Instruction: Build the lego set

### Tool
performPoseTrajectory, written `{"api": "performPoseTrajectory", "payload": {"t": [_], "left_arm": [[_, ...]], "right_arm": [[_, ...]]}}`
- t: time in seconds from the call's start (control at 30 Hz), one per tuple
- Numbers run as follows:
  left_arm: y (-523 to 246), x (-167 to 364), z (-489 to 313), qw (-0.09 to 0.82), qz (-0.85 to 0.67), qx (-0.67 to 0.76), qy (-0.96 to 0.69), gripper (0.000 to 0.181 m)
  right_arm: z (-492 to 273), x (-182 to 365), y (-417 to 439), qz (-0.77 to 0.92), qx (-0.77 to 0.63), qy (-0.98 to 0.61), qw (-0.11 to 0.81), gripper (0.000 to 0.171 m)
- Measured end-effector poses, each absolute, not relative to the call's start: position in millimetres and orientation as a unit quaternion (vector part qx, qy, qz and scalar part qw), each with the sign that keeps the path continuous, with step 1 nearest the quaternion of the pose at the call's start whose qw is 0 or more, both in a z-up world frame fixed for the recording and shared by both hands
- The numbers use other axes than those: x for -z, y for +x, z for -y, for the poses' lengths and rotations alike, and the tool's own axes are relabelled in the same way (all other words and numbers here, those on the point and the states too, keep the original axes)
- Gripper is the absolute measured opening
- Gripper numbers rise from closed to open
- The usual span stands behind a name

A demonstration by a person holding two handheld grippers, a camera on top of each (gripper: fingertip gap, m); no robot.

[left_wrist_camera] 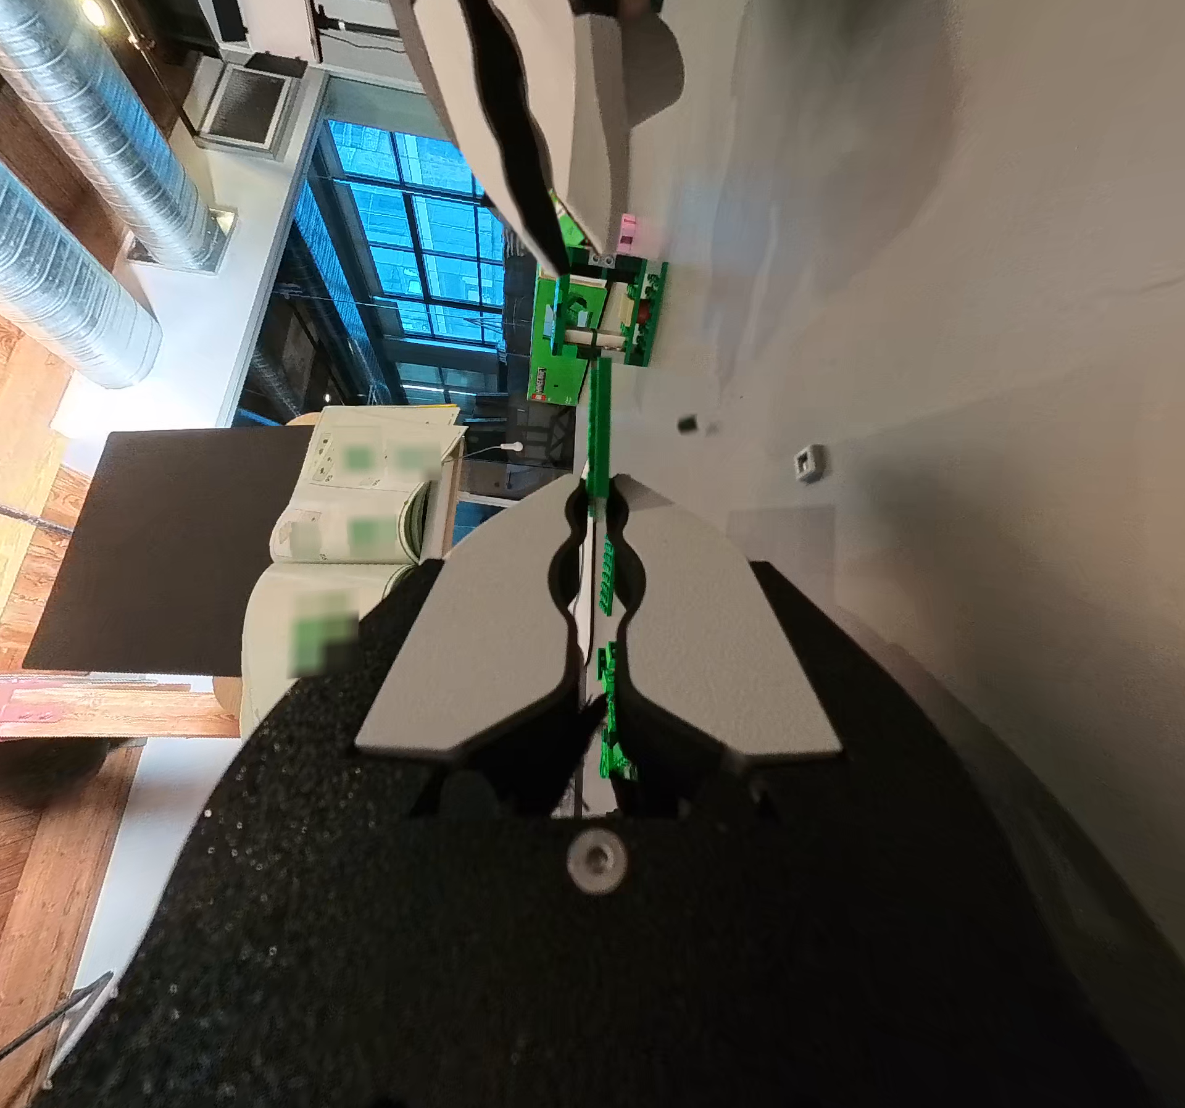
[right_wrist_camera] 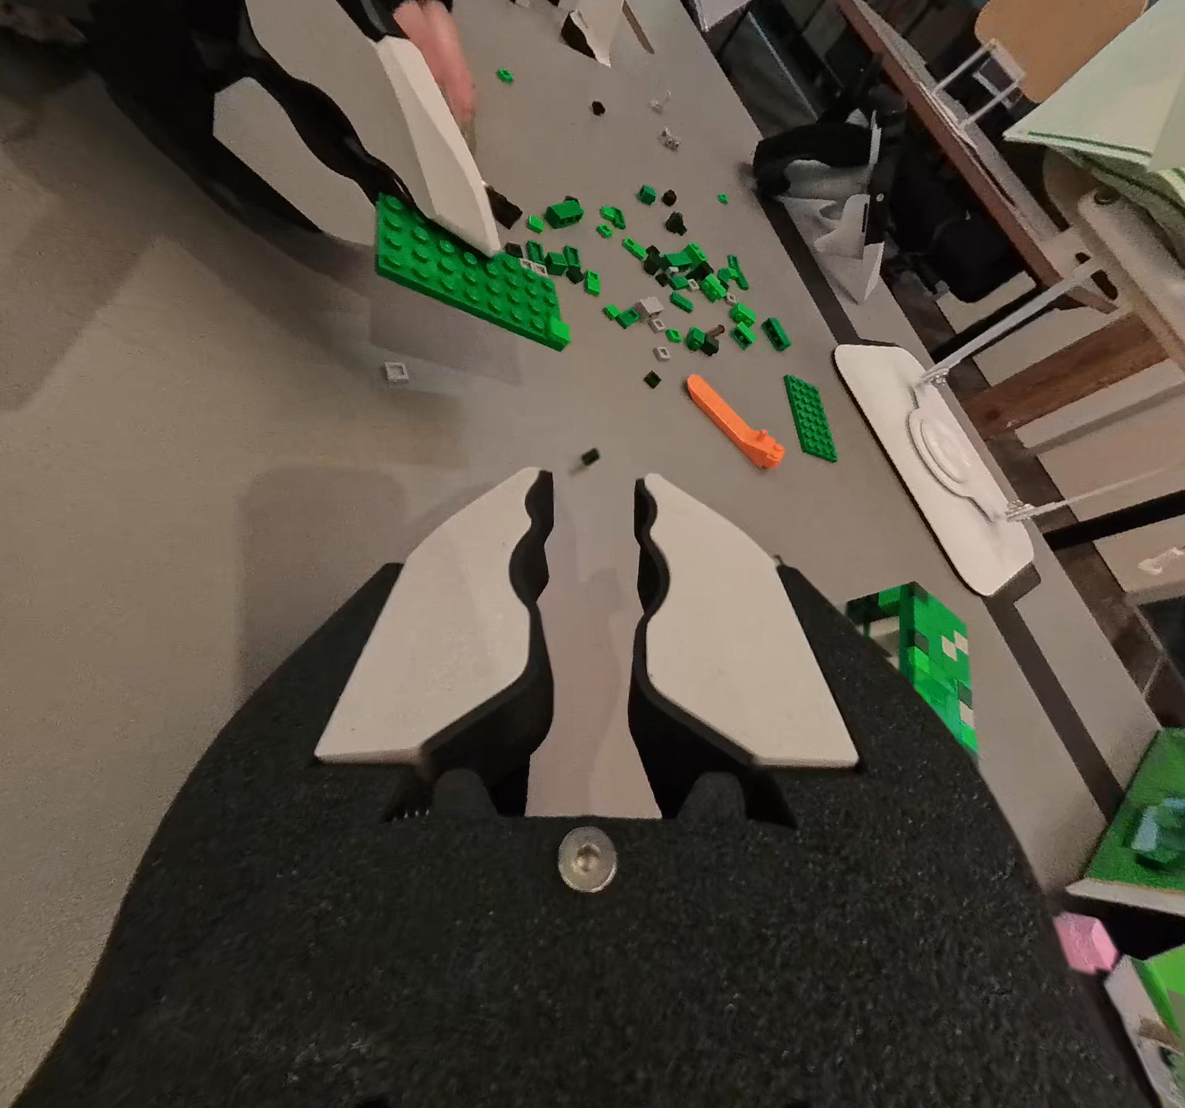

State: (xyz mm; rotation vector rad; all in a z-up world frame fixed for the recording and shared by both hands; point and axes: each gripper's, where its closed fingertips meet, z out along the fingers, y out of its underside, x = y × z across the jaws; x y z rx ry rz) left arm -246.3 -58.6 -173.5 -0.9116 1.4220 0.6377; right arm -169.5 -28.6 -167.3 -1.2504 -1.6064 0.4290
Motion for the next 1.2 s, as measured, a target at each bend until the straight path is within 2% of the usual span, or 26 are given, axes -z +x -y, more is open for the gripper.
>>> {"api": "performPoseTrajectory", "payload": {"t": [0.5,0.77,0.97,1.2], "left_arm": [[-244.8,173.7,59.3,0.617,-0.621,-0.279,-0.395,0.004],[-243.2,174.5,59.4,0.614,-0.624,-0.281,-0.393,0.004],[-242.6,173.8,59.4,0.614,-0.624,-0.282,-0.394,0.004],[-244.1,173.0,58.1,0.609,-0.625,-0.292,-0.392,0.004]], "right_arm": [[19.3,187.5,-176.9,0.635,-0.211,-0.571,0.475,0.016],[-15.6,183.2,-201.9,0.583,-0.258,-0.604,0.479,0.015],[-35.8,207.8,-236.5,0.648,-0.208,-0.593,0.429,0.014],[-34.3,209.5,-263.6,0.656,-0.232,-0.610,0.378,0.010]]}}
